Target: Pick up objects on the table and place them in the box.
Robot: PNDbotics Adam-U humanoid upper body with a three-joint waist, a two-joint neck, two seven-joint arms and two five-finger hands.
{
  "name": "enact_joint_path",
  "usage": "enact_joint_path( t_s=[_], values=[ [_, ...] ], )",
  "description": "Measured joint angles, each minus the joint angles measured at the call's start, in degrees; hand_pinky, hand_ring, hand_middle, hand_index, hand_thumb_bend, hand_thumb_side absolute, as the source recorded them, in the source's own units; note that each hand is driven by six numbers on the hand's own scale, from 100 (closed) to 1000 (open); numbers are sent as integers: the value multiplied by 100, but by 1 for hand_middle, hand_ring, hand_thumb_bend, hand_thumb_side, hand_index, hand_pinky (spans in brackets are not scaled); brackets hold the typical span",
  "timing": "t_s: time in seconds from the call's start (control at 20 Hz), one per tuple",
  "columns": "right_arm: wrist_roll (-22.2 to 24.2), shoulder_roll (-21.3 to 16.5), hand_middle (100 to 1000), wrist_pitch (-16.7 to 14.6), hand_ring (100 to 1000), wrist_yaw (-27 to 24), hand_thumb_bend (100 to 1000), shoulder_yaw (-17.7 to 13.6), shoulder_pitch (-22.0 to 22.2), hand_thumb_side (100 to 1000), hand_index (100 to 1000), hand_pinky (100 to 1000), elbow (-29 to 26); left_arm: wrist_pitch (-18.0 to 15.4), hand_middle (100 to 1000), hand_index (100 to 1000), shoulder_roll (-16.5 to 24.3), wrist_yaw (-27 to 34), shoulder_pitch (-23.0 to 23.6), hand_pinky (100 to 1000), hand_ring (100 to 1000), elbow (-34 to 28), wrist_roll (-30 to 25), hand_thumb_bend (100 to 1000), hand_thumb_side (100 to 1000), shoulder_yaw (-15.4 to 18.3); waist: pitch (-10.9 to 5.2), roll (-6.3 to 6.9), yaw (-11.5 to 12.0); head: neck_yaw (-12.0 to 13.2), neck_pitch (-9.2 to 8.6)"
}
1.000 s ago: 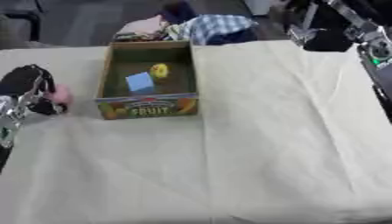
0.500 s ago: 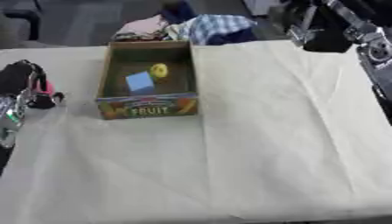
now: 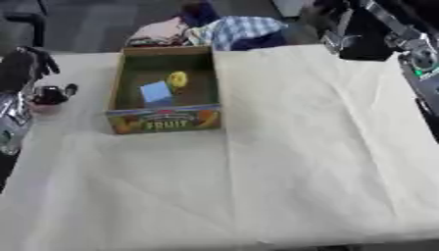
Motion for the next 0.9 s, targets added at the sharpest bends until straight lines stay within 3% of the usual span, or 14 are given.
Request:
enact_joint_path(
  t_s=[0.2,0.45,0.9],
  values=[
    [0,0,738,1,723,0,100,0,14,531,865,681,6,194,734,793,95,46,44,705,711,103,-139,630,201,123,-6,13,14,-6,0],
    [13,1,732,-12,723,-6,100,0,44,536,865,681,32,392,731,792,223,65,98,695,703,380,-242,426,154,326,-8,8,20,-9,0],
    [33,6,729,-31,723,-52,100,0,41,545,866,682,37,507,722,784,276,256,196,690,696,947,-156,419,185,544,62,-40,-54,-27,-3]
  ],
)
